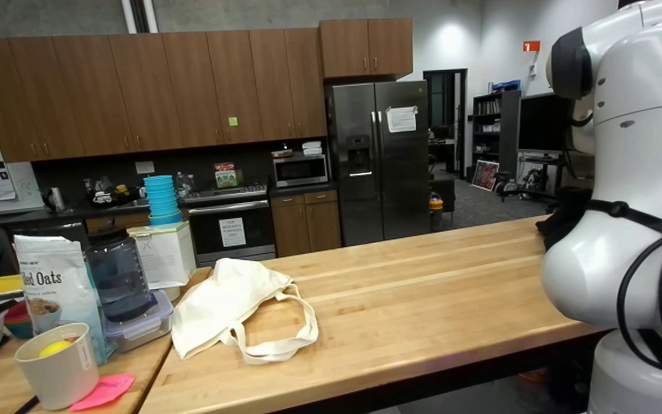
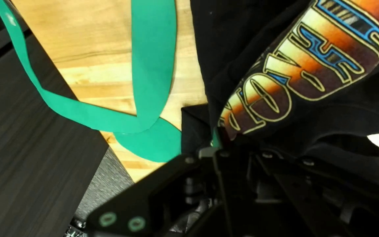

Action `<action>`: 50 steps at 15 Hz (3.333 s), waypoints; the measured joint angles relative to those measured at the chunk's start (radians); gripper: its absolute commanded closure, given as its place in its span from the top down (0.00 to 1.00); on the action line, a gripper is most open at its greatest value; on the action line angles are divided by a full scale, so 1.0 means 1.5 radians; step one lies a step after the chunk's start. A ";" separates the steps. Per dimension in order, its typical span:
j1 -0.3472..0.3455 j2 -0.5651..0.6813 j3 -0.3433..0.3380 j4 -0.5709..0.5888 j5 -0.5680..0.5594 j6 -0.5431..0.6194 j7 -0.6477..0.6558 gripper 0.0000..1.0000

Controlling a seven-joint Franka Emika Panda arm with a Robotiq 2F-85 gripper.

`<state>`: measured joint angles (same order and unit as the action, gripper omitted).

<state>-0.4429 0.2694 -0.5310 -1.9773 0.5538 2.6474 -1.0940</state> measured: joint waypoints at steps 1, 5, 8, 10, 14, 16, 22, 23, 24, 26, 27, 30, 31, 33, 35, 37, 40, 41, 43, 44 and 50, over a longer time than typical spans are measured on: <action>-0.028 0.008 0.023 0.009 0.000 -0.001 0.000 0.03; -0.111 0.032 0.086 0.038 -0.001 -0.003 0.001 0.03; -0.156 0.048 0.121 0.053 -0.001 -0.003 0.002 0.03; -0.177 0.057 0.140 0.060 -0.003 -0.003 0.005 0.03; -0.198 0.074 0.169 0.075 -0.027 -0.003 0.026 0.03; -0.201 0.080 0.181 0.083 -0.044 -0.003 0.040 0.03; -0.206 0.082 0.204 0.090 -0.069 -0.002 0.054 0.10; -0.207 0.082 0.205 0.090 -0.069 -0.002 0.054 0.10; -0.208 0.082 0.205 0.090 -0.069 -0.002 0.054 0.10; -0.209 0.082 0.206 0.090 -0.069 -0.002 0.054 0.10; -0.209 0.082 0.206 0.090 -0.069 -0.002 0.054 0.10; -0.209 0.082 0.206 0.090 -0.069 -0.002 0.054 0.10; -0.209 0.082 0.206 0.090 -0.069 -0.002 0.054 0.10; -0.209 0.082 0.206 0.090 -0.069 -0.002 0.054 0.10; -0.209 0.082 0.206 0.090 -0.069 -0.002 0.054 0.10; -0.209 0.082 0.206 0.090 -0.069 -0.002 0.054 0.35; -0.210 0.082 0.209 0.090 -0.071 -0.002 0.055 0.47; -0.210 0.082 0.211 0.089 -0.074 -0.001 0.057 0.52; -0.209 0.080 0.217 0.086 -0.081 0.008 0.062 0.66; -0.209 0.079 0.220 0.082 -0.085 0.014 0.065 0.73; -0.195 0.031 0.235 0.020 -0.108 0.072 0.078 1.00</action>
<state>-0.7361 0.3160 -0.1781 -1.9480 0.3912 2.7550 -0.9763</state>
